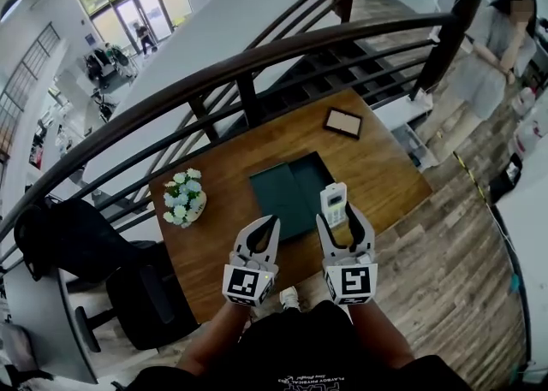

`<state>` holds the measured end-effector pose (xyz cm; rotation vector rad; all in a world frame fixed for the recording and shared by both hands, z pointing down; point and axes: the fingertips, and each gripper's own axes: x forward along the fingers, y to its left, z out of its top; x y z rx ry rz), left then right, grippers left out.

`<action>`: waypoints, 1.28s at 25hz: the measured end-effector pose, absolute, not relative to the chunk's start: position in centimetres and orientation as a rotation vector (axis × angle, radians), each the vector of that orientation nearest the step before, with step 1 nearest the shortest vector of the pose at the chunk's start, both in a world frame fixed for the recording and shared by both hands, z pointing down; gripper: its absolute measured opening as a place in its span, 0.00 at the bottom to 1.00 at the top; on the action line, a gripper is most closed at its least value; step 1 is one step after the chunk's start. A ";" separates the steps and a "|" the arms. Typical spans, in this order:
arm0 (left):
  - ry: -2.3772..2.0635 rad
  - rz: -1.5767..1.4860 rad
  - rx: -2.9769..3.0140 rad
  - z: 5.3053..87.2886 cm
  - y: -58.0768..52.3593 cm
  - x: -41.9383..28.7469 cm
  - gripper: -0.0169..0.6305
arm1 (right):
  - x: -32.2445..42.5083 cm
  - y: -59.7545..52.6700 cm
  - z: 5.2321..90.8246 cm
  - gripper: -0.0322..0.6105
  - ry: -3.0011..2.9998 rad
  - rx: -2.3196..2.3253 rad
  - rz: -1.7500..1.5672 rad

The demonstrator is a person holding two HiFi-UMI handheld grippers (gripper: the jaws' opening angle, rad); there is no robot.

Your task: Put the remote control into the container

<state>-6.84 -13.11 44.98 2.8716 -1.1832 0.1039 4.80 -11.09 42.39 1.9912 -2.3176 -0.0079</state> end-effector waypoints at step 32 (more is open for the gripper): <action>-1.454 0.166 2.687 48.1 -23.1 -4.8 0.04 | 8.1 -22.2 49.1 0.44 -2.428 1.736 0.177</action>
